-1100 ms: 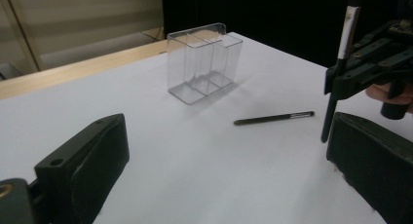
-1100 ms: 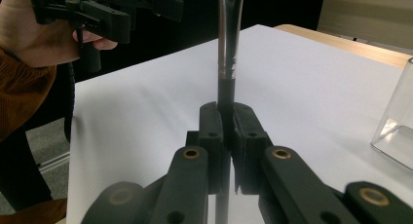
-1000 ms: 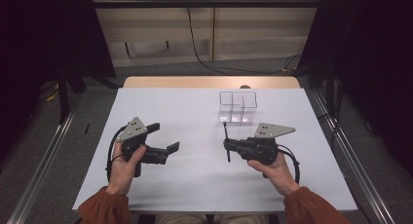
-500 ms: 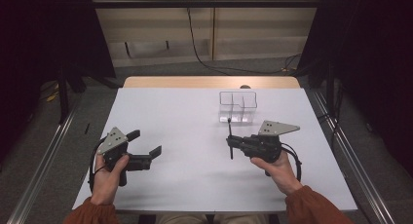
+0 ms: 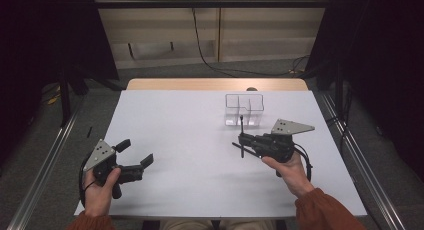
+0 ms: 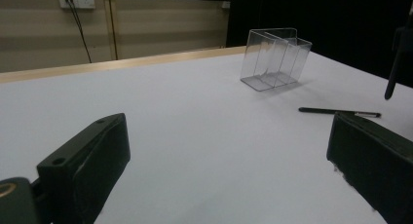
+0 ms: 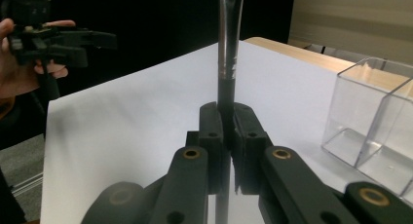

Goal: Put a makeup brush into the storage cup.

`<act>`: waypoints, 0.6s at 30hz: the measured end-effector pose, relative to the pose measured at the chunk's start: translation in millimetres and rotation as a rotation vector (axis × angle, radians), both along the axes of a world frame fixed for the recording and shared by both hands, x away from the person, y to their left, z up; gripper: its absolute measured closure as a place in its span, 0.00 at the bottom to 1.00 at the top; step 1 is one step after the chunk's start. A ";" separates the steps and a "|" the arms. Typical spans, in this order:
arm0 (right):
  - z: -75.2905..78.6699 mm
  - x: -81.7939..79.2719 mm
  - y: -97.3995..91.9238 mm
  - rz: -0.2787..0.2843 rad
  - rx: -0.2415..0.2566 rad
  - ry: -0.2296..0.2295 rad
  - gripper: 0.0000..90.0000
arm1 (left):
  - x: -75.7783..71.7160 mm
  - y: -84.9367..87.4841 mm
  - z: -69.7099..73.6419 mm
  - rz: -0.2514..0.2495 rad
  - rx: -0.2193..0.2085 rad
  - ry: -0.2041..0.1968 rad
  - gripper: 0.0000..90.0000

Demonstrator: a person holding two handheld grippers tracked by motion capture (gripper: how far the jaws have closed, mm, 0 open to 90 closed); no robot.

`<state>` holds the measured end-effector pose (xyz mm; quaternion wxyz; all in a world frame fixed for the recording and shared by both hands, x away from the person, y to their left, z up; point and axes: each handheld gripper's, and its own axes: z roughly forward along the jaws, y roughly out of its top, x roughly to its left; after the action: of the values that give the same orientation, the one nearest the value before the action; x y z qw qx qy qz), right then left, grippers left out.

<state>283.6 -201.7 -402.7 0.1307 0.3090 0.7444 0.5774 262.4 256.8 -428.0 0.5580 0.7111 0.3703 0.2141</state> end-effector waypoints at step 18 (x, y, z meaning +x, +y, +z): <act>11.8 23.2 -2.7 -0.057 0.035 -0.018 0.94 | -5.5 6.7 -6.2 0.009 0.005 -0.002 0.02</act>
<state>306.9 -204.5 -390.9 0.1484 0.3270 0.7239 0.5892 256.9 263.6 -434.2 0.5558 0.7104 0.3726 0.2183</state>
